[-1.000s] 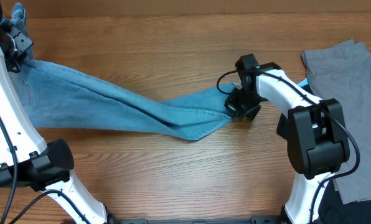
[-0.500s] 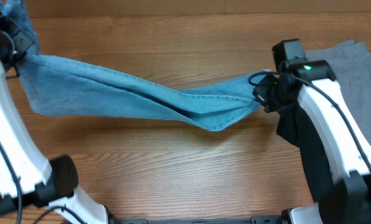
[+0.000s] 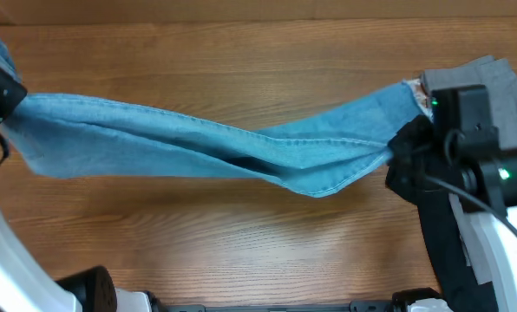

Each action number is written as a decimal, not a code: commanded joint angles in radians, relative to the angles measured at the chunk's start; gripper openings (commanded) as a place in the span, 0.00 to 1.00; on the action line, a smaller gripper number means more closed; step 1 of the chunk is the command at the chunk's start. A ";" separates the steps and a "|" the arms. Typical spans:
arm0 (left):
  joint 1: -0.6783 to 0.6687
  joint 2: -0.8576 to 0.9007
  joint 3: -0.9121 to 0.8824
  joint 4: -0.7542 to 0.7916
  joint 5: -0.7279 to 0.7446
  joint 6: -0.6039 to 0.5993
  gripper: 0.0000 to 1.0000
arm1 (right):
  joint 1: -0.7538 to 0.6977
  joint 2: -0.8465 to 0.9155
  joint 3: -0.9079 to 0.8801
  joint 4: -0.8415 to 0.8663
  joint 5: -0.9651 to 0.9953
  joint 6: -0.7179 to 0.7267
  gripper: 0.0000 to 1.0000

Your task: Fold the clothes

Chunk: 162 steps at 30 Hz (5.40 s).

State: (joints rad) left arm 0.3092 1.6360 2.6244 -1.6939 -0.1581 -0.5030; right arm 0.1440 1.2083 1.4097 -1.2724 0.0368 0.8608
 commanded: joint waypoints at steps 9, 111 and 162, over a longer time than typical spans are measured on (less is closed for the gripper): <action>0.005 0.131 0.015 0.065 -0.155 -0.068 0.04 | -0.082 0.021 0.011 0.200 0.052 0.053 0.04; 0.151 0.655 -0.719 0.535 -0.136 -0.016 0.79 | -0.064 0.589 -0.048 0.527 -0.142 -0.437 0.10; 0.208 0.666 -0.751 0.600 -0.094 -0.035 0.45 | 0.070 0.806 -0.047 0.588 -0.496 -0.355 0.73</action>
State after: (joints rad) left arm 0.5144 2.3135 1.8835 -1.0916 -0.2749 -0.5243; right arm 0.2111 2.0064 1.3613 -0.6872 -0.4671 0.5030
